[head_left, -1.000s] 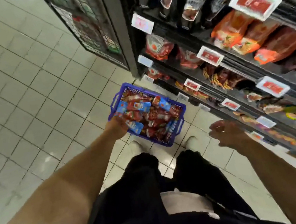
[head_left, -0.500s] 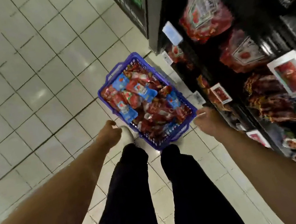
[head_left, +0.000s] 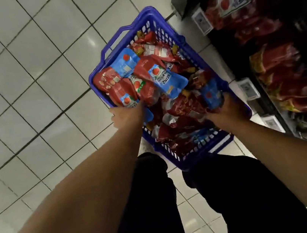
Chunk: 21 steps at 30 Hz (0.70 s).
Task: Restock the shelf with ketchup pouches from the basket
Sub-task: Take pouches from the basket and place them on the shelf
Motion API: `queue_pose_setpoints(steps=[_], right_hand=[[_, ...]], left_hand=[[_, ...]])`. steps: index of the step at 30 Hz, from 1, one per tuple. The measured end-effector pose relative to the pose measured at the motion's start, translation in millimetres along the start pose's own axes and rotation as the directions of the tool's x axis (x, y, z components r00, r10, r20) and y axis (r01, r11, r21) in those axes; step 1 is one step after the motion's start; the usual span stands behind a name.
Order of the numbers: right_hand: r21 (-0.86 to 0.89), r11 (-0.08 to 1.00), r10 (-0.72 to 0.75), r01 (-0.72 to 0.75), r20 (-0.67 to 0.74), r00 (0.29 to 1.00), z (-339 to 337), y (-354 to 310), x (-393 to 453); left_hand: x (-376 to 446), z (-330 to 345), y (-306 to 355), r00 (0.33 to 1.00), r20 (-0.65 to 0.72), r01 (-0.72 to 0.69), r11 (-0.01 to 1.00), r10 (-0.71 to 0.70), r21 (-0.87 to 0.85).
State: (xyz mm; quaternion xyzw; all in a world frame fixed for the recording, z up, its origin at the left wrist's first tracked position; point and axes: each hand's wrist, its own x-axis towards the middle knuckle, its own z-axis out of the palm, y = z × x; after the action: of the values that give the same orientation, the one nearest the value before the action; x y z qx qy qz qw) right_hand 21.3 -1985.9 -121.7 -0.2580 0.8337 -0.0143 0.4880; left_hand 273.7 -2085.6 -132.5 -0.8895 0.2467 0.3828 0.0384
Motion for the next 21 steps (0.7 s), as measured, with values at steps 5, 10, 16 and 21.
queue_pose_setpoints(steps=[5,10,16,21], right_hand=[[-0.255,0.966,0.011,-0.031,-0.079,0.997,7,-3,19],[-0.282,0.959,-0.016,-0.007,-0.079,0.997,-10,-7,10],[0.200,0.976,-0.091,0.090,-0.005,0.996,-33,-6,-41],[0.570,0.805,-0.218,0.164,0.027,0.976,-58,-36,-117]], left_hand=[[3,29,10,0.991,-0.130,0.037,0.998,-0.032,0.041],[9,13,3,0.996,0.002,-0.088,0.990,0.088,-0.112],[-33,-35,5,0.972,0.235,0.071,0.943,0.008,-0.326],[-108,-91,9,0.851,0.481,-0.011,0.922,0.212,-0.388]])
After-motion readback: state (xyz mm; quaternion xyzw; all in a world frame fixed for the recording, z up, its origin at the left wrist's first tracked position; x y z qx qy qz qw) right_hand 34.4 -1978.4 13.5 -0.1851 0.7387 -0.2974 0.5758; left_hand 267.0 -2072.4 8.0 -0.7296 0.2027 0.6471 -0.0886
